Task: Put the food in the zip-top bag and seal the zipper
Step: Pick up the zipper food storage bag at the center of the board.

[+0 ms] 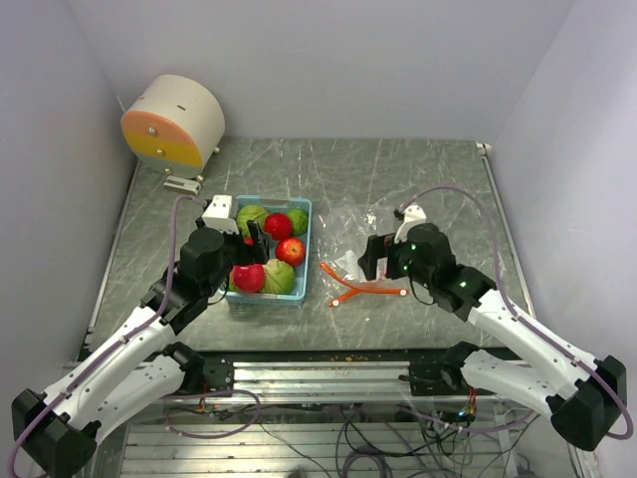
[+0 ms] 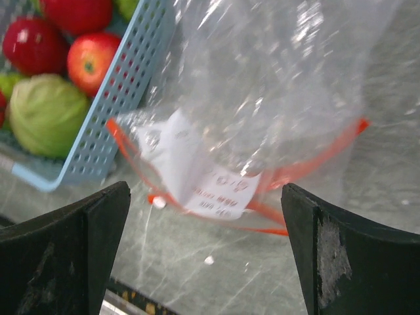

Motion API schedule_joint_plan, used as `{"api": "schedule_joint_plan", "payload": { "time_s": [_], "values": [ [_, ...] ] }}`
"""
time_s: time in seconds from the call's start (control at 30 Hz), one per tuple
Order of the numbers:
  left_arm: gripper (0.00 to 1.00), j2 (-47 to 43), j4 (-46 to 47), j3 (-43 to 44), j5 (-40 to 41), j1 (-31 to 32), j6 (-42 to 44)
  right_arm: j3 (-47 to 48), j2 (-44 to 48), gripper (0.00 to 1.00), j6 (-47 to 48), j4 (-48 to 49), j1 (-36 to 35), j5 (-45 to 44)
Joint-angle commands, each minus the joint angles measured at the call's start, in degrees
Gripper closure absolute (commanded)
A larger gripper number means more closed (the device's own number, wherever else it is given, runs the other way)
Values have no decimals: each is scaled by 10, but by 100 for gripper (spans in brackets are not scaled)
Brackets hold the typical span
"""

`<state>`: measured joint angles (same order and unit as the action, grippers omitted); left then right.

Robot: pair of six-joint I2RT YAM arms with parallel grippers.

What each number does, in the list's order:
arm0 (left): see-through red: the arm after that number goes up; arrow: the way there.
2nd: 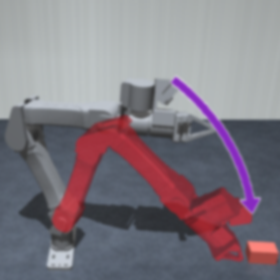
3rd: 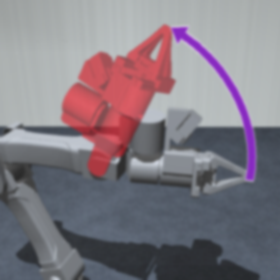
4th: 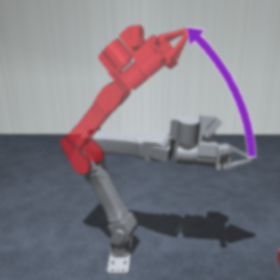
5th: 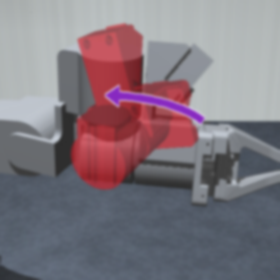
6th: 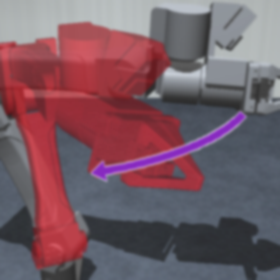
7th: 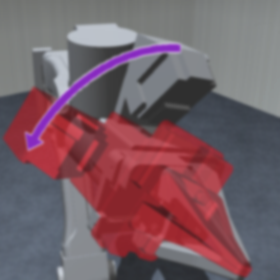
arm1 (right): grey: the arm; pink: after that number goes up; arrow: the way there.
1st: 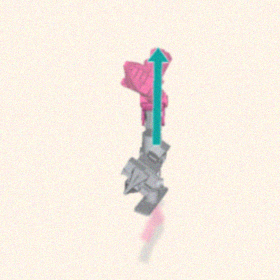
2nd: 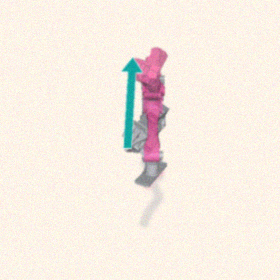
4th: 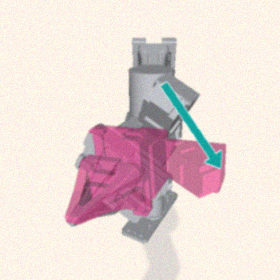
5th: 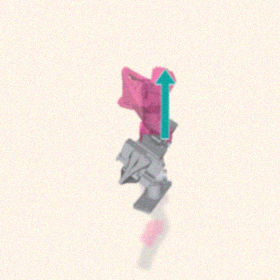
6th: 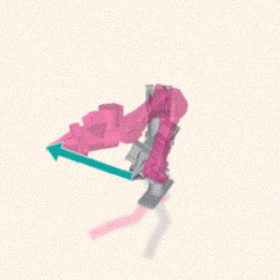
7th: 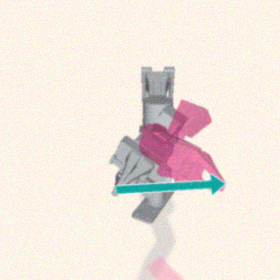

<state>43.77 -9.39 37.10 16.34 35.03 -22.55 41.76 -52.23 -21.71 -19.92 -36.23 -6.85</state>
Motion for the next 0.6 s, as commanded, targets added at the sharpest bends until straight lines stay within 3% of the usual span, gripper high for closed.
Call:
{"api": "schedule_joint_plan", "payload": {
  "time_s": [0.0,0.1,0.27,0.57],
  "values": [
    [7,-2,1,6,5,-5,-2,-31,-13,1,4,11,-71,7],
    [7,-1,-1,7,6,-5,-2,-24,-27,6,-2,-10,-145,-58],
    [7,-3,-1,5,6,-5,-2,-2,-49,10,0,-38,-209,-122],
    [7,-3,1,-2,3,-5,-6,17,-118,11,53,-7,-223,-204]
  ]
}}
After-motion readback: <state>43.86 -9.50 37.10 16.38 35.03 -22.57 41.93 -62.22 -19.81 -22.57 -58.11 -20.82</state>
